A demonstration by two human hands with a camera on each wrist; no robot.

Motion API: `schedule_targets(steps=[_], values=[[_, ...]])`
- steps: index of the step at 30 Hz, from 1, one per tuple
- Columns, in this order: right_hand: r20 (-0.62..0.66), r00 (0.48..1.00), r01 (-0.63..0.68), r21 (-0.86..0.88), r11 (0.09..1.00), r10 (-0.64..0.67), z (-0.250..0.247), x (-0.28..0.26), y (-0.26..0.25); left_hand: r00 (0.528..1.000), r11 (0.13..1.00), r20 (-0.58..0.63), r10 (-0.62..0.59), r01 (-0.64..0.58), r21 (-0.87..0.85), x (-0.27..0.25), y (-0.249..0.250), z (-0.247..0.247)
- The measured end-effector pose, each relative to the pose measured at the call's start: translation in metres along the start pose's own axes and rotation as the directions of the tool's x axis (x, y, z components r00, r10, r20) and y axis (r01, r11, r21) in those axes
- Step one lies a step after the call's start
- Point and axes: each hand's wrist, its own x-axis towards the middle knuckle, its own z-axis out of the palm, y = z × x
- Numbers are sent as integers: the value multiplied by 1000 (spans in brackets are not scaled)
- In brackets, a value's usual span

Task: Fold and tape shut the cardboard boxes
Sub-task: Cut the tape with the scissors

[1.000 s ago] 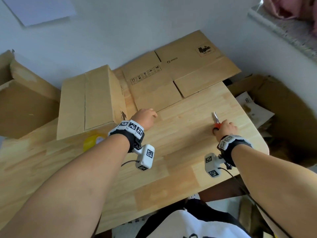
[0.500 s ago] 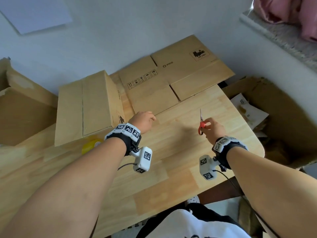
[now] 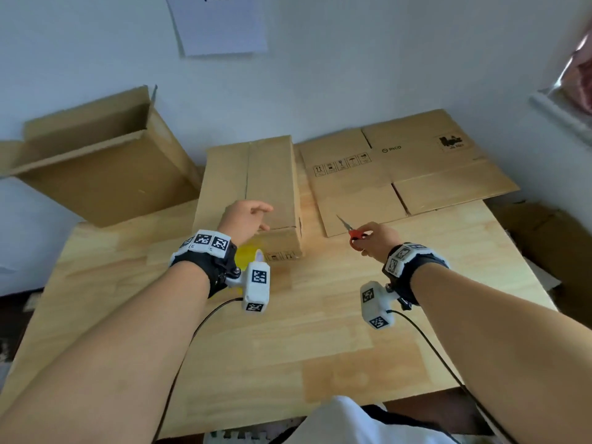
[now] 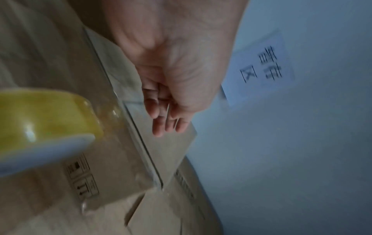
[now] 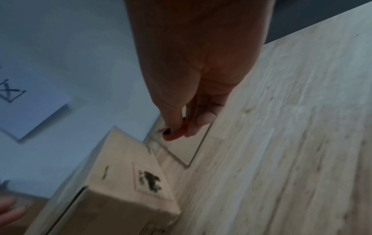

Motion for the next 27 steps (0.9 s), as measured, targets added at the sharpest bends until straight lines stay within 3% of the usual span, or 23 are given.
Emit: schedule_targets(steps=[7,11,15,19,23,27], values=[[-97,970,221,-9,975,-221,53,-10,-85,975,907,-33,-219,191,-374,-28,-87,-55],[-179,924,328,-79,941,-337,81,-11,-121,948,821,77,-308,306,-483,-37,-128,-46],[-107,911,359,-269,894,-398,102,-10,-147,907,741,187,-377,417,-526,-31,-144,-33],[53,934,346,-373,861,-352,117,-14,-161,877,682,274,-396,480,-552,-26,-141,-28],[133,955,293,-551,782,-265,112,-18,-173,856,598,369,-363,518,-612,-20,-129,-22],[148,966,256,-620,741,-210,115,-20,-185,852,685,400,-337,513,-517,-19,-114,-17]])
